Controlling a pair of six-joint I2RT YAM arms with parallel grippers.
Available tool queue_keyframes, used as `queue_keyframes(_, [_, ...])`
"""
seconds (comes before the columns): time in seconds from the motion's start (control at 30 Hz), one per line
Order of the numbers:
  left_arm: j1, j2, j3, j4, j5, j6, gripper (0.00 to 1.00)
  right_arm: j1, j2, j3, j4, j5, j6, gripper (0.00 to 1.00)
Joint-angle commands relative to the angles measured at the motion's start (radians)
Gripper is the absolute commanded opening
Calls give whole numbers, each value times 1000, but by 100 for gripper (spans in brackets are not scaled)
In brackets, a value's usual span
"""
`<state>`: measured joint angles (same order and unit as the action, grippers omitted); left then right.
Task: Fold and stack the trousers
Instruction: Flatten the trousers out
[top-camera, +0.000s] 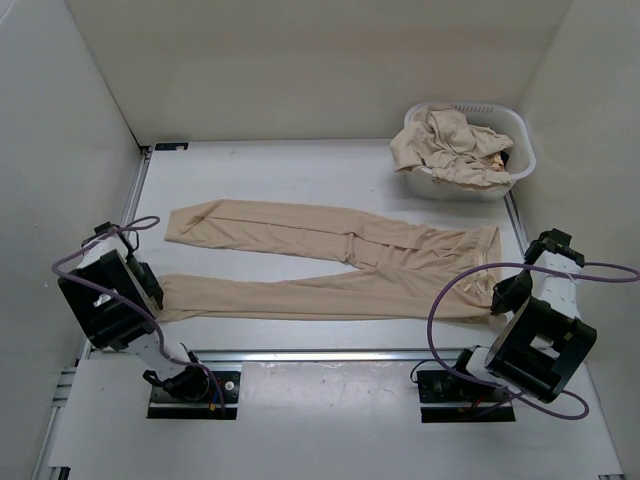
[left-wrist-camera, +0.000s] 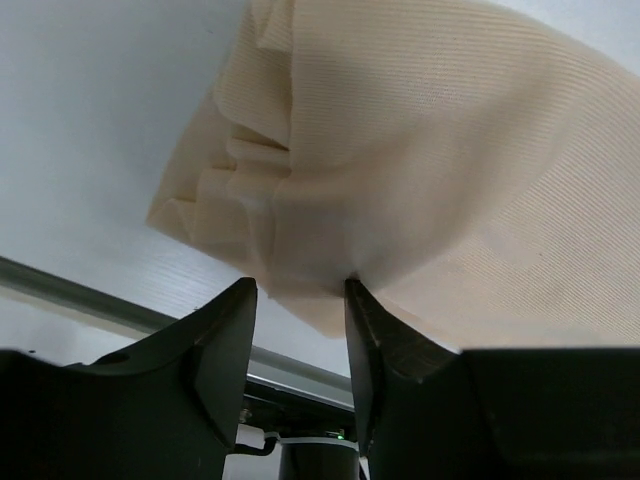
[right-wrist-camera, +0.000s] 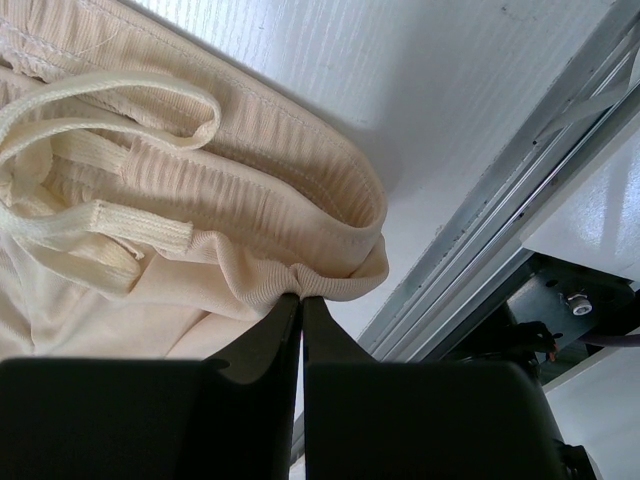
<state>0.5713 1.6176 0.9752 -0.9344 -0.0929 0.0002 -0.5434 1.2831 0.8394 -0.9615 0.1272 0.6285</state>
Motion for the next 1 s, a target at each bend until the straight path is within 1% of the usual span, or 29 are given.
queue_keyframes(0.0, [-14,21,-18,43,-8,0,50,-3,7,9,12,-8,-6,0])
queue_keyframes(0.03, [-24,21,-27,43,-17,0,50,-3,7,18,12,-8,-6,0])
queue_keyframes(0.1, [-24,31,-38,55,-28,0,45,-3,7,18,12,-8,-6,0])
queue_keyframes(0.13, [-33,31,-38,55,-37,0,39,-3,7,18,12,-8,-6,0])
queue_keyframes(0.17, [-33,31,-38,55,-37,0,26,-3,7,18,12,-8,-6,0])
queue_keyframes(0.23, [-33,12,-27,55,-47,0,14,-3,7,18,12,-8,-6,0])
queue_keyframes(0.47, [-45,-77,-18,55,-110,0,14,-3,7,18,12,-8,-6,0])
queue_keyframes(0.53, [-45,-91,26,55,-123,0,14,-3,7,18,3,-8,-6,0])
queue_keyframes(0.67, [-45,-102,129,-9,-123,0,14,-3,-2,18,3,-8,-6,0])
queue_keyframes(0.8, [-45,-62,213,-18,-123,0,14,-3,-2,18,3,2,-15,0])
queue_keyframes(0.83, [-45,-33,255,-18,-111,0,18,-3,-2,18,3,2,-15,0])
queue_keyframes(0.9, [-45,5,295,-73,-84,0,25,-3,-11,18,3,2,-15,0])
queue_keyframes(0.97, [-45,51,309,-86,-74,0,29,-3,-11,18,3,2,-24,0])
